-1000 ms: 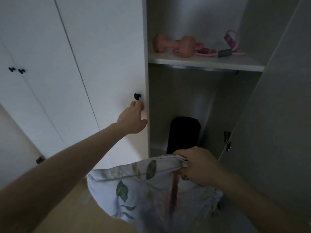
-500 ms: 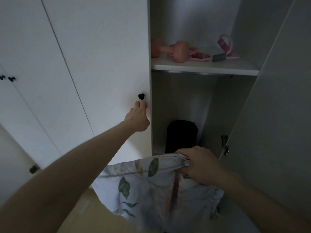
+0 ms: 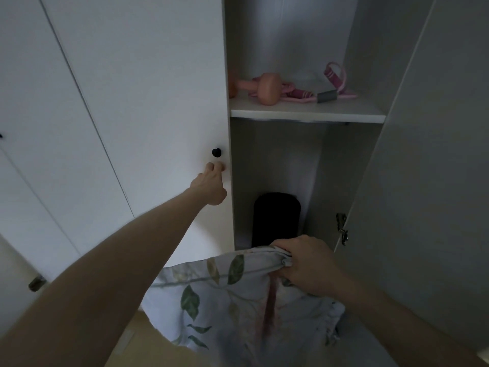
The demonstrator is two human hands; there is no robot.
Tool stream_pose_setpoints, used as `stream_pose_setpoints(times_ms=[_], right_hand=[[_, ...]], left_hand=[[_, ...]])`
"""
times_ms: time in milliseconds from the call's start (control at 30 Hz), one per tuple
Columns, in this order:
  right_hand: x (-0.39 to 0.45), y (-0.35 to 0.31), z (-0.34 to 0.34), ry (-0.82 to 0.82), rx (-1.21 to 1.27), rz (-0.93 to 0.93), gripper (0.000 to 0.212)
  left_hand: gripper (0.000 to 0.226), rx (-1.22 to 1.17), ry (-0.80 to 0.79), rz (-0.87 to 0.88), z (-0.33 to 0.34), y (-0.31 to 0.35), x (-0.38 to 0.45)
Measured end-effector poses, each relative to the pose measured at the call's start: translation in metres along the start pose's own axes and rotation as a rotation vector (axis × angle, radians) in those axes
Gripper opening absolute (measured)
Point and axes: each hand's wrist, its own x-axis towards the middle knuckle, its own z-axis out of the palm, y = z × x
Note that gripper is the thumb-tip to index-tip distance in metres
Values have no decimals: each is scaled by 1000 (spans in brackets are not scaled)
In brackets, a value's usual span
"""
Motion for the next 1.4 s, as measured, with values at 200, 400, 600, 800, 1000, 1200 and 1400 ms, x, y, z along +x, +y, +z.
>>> stream_pose_setpoints(times_ms=[200, 400, 600, 800, 1000, 1200, 1400], right_hand=[[-10, -2, -1, 25, 17, 28, 22], [-21, -13, -13, 47, 5, 100, 21], [-39, -16, -27, 97, 17, 137, 32], [-57, -25, -61, 158, 81, 139, 44], [-66, -40, -91, 237, -30, 101, 20], [-98, -51, -144, 497, 52, 162, 52], [-145, -68, -184, 1336, -131, 46, 30]], left_hand=[[80, 45, -51, 42, -2, -7, 1], [89, 97, -113, 111, -20, -11, -13], [65, -116, -192, 353, -44, 21, -87], [72, -42, -417, 557, -63, 37, -188], [44, 41, -161, 639, -51, 41, -192], [28, 0, -9, 692, -75, 64, -179], [32, 59, -28, 754, -100, 76, -168]])
